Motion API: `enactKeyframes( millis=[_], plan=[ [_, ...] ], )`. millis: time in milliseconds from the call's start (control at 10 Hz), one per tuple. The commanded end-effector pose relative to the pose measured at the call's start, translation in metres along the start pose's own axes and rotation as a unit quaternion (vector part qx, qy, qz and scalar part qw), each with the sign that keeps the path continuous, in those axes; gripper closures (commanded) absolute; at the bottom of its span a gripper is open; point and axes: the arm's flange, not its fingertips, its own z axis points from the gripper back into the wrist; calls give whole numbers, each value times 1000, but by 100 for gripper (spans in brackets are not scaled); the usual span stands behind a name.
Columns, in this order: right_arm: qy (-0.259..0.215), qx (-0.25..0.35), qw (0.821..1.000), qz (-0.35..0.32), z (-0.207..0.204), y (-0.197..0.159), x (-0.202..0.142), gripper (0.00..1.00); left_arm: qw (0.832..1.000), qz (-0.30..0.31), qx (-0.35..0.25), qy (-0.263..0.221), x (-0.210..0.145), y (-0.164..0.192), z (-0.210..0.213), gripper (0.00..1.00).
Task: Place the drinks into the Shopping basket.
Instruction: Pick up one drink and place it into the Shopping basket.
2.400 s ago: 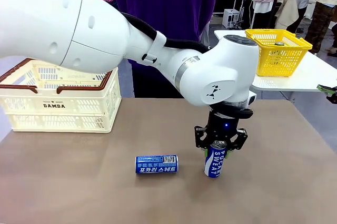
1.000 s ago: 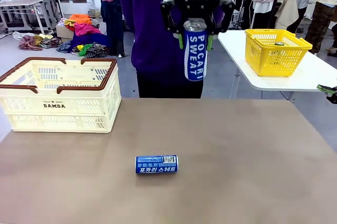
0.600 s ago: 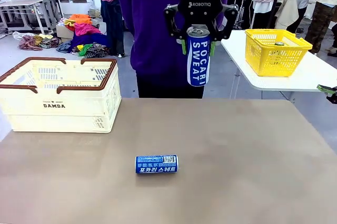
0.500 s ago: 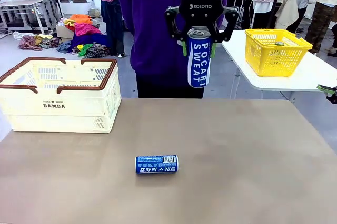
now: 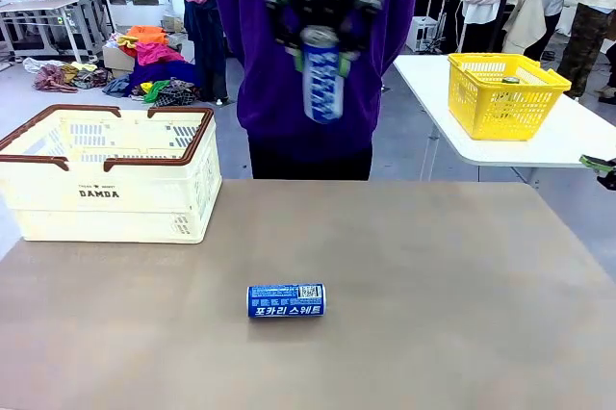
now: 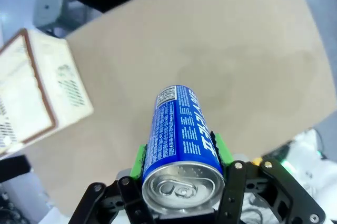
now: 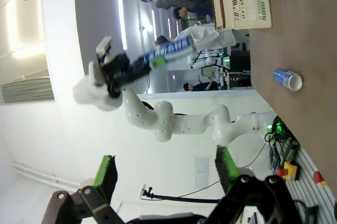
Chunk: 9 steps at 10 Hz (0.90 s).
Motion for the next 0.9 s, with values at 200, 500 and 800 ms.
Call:
enactKeyframes(
  millis=[200, 500, 800],
  plan=[
    [-3, 7, 1000, -7, 2, 5, 0, 0, 996, 83, -27, -36, -10, 213, -4, 100],
    [-3, 7, 1000, -7, 2, 5, 0, 0, 986, 166, 23, -14, -39, 323, -38, 100],
    [-3, 7, 1000, -7, 2, 5, 0, 0, 962, 268, 9, -50, -75, 376, -74, 100]
  ],
)
